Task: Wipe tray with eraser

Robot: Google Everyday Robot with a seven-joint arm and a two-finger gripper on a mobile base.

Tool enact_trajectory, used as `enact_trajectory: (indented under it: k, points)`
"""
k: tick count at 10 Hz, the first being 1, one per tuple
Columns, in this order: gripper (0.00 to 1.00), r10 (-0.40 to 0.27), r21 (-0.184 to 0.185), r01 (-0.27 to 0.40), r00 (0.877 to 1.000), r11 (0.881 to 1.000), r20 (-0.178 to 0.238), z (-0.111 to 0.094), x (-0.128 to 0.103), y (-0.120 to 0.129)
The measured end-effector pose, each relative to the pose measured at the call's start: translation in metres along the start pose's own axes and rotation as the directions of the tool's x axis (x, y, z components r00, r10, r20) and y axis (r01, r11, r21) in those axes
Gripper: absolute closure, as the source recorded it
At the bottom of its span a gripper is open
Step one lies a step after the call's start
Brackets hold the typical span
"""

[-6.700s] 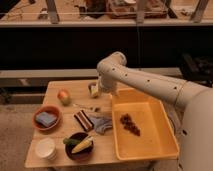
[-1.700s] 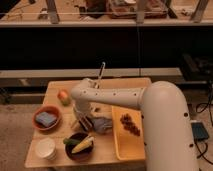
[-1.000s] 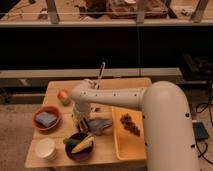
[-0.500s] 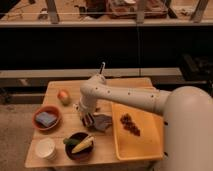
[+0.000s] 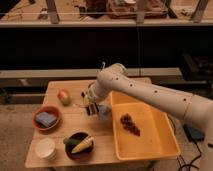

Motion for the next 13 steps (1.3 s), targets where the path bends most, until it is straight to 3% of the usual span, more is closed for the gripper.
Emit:
enact_trajectory:
  k: [2, 5, 9, 13]
  points:
    - [0.99, 0.040, 0.028, -0.039, 0.998, 0.999, -0.053, -0.022, 0.002, 0.016]
    - [0.99, 0.100, 0.027, -0.098, 0.993, 0.995, -0.069, -0.032, 0.000, 0.031]
    - [0.99, 0.163, -0.054, -0.168, 0.983, 0.984, -0.086, -0.051, -0.007, 0.055]
    - [0.99, 0.259, -0.112, -0.267, 0.963, 0.957, -0.079, -0.064, -0.033, 0.098]
